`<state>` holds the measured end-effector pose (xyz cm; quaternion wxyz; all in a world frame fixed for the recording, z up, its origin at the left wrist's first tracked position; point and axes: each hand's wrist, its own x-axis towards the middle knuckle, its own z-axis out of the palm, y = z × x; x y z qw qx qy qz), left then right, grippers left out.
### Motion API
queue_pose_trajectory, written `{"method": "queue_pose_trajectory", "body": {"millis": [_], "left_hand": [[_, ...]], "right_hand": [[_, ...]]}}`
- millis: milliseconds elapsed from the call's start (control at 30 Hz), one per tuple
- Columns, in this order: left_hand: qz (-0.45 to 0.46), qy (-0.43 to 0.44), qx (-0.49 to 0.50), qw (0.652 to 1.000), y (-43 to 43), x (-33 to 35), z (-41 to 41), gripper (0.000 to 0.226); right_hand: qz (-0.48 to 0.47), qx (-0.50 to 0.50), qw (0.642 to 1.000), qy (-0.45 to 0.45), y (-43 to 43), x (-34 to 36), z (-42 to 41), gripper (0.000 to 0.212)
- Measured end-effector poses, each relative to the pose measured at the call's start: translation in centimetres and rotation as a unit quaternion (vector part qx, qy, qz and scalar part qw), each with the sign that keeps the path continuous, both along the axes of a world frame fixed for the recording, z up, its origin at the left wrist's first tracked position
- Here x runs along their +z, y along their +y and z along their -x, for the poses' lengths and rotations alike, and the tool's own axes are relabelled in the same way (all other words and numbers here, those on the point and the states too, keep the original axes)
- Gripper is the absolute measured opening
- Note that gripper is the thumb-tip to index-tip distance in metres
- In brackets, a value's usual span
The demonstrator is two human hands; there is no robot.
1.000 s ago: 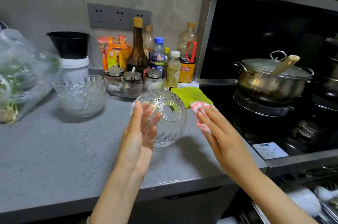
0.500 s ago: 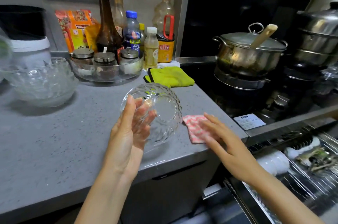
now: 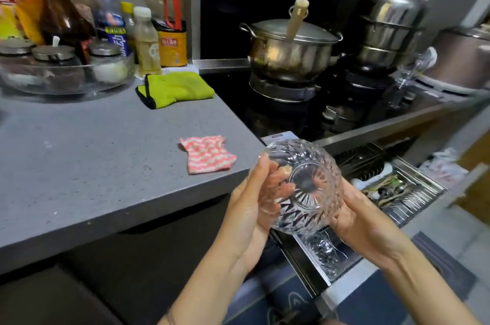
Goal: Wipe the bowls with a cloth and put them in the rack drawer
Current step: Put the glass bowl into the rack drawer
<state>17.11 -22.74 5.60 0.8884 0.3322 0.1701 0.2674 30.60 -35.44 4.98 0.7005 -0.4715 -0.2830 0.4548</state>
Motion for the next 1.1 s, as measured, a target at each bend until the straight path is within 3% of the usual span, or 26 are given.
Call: {"method": "queue_pose_trajectory", "body": {"millis": [67, 167, 233, 400, 467, 533, 600, 667, 733, 900, 1000, 1100], "left_hand": [[-0.001, 0.014, -0.026, 1.000, -1.1, -1.7, -2.1, 0.021], [-0.028, 0.055, -0.073, 0.995, -2.4, -4.1, -4.9, 0.052], [-0.057, 0.082, -0.091, 0.991, -2.8, -5.8, -7.0, 0.060], [-0.205, 0.153, -0.154, 0.954, -2.9, -10.2, -11.6, 0.066], [-0.288, 0.182, -0.136, 0.930, -2.9, -13.1, -13.4, 0.047], [-0.448, 0.232, -0.095, 0.858, -2.3, -16.5, -14.7, 0.045], [-0.600, 0.264, -0.102, 0.748, -1.7, -19.8, -15.4, 0.079], [-0.692, 0.302, -0.126, 0.643, -1.3, -22.7, -16.0, 0.107], [-0.736, 0.328, -0.137, 0.576, -1.2, -24.7, -16.8, 0.111], [-0.740, 0.352, -0.132, 0.557, -1.6, -27.0, -18.8, 0.109], [-0.766, 0.367, -0.136, 0.510, -1.9, -28.4, -18.9, 0.106], [-0.779, 0.381, -0.139, 0.477, -2.3, -29.3, -19.0, 0.100]], "right_hand": [[0.035, -0.021, 0.999, 0.004, -2.0, -1.0, -1.6, 0.085], [0.067, -0.042, 0.997, 0.007, -4.2, -2.3, -3.8, 0.092], [0.075, -0.070, 0.995, 0.021, -5.1, -2.9, -5.3, 0.091], [0.076, -0.115, 0.990, 0.008, -6.3, -3.8, -9.6, 0.083], [0.095, -0.128, 0.987, -0.028, -6.5, -4.2, -11.9, 0.084], [0.126, -0.138, 0.979, -0.077, -6.6, -4.7, -14.2, 0.084], [0.168, -0.145, 0.968, -0.113, -6.5, -5.4, -16.3, 0.077], [0.212, -0.154, 0.958, -0.116, -6.0, -6.6, -18.1, 0.063], [0.258, -0.146, 0.948, -0.118, -5.4, -8.4, -19.2, 0.061], [0.355, -0.136, 0.920, -0.091, -4.0, -12.9, -22.1, 0.045], [0.398, -0.130, 0.906, -0.060, -3.5, -14.9, -23.5, 0.048], [0.427, -0.072, 0.900, -0.046, -3.2, -16.4, -24.6, 0.028]]}}
